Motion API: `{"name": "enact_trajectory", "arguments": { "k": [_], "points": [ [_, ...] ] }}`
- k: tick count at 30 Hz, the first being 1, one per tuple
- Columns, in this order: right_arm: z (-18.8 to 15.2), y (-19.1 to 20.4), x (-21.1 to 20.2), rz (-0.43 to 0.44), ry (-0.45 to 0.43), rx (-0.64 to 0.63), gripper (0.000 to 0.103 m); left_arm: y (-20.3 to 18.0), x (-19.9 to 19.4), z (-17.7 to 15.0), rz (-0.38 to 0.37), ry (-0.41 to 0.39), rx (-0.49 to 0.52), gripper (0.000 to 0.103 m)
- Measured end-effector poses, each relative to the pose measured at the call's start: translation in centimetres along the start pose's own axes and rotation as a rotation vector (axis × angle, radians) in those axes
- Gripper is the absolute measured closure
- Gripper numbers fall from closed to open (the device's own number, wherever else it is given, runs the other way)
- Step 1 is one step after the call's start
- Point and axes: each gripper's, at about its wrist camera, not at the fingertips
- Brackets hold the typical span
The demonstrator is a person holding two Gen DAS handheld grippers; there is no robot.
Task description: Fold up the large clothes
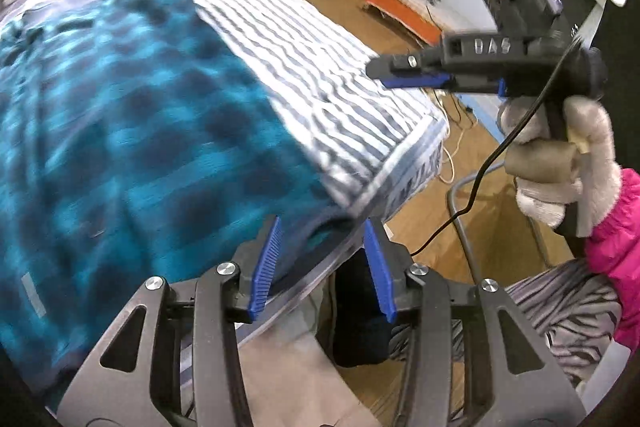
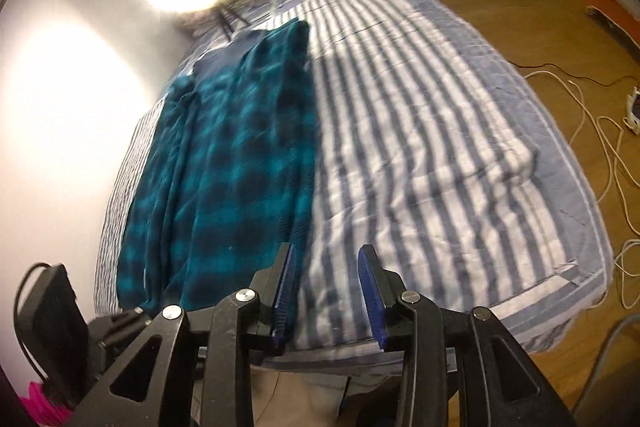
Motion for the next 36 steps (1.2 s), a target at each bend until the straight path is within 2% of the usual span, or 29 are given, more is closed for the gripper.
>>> {"name": "enact_trajectory", "arguments": {
  "k": [5,7,8,11,12,13,14,15,18,19,21,23,26,33,36],
  "points": [
    [0.6,-1.1,-0.1,0.010,-0.012,0.032,0.068,-0.3,4.5,1.4,0.070,0.061,0.016,0.059],
    [0.7,-1.3,-0.1,0.022,-0.016,0.041,0.068,-0.2,5.5,1.6,0.103,0.078,0.016,0.059],
    [0.7,-1.3,-0.1,0.025,-0.017,0.043,0.068,0.1,6.1,1.7,0.119,0.091,0.010,0.055],
    [0.8,-1.3,0.3,0.022,-0.011,0.049,0.068,1.0,6.8,1.4,0.142,0.097,-0.015,0.056],
    [0.9,-1.3,0.5,0.026,-0.009,0.052,0.068,1.2,6.8,1.4,0.151,0.087,-0.014,0.070],
    [0.9,-1.3,0.6,0.029,-0.006,0.055,0.068,1.4,6.8,1.3,0.163,0.076,-0.007,0.078],
    [1.0,-1.2,0.7,0.033,-0.005,0.057,0.068,1.7,6.5,1.2,0.149,0.070,-0.011,0.086],
    [1.1,-1.1,0.8,0.037,-0.005,0.058,0.068,2.1,6.3,1.3,0.137,0.065,-0.023,0.090],
    [1.7,-0.6,1.3,0.062,-0.005,0.053,0.066,3.4,4.1,1.2,0.028,0.009,-0.126,0.093],
    [2.1,-0.3,1.6,0.073,-0.007,0.052,0.063,3.9,2.7,0.9,-0.018,-0.033,-0.175,0.093],
    [3.0,0.5,2.3,0.086,-0.010,0.044,0.060,4.3,0.7,0.6,-0.070,-0.093,-0.229,0.093],
    [4.1,1.1,3.1,0.103,-0.013,0.044,0.052,4.4,-1.0,0.3,-0.097,-0.138,-0.260,0.093],
    [6.5,2.1,5.3,0.147,-0.001,0.059,0.036,4.1,-2.6,0.2,-0.107,-0.174,-0.265,0.093],
    [11.3,4.1,12.0,0.123,0.068,0.079,0.036,3.1,-3.5,0.2,-0.118,-0.207,-0.256,0.094],
    [12.3,4.9,14.4,0.121,0.106,0.089,0.042,3.1,-3.4,0.1,-0.127,-0.216,-0.253,0.094]
  ]
}}
Point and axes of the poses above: each gripper's, at about its wrist camera, not at the fingertips, and x roughly the way its jaws point, y to its left, z to its top, and after that the axes turned 12 degrees about -z, right-handed
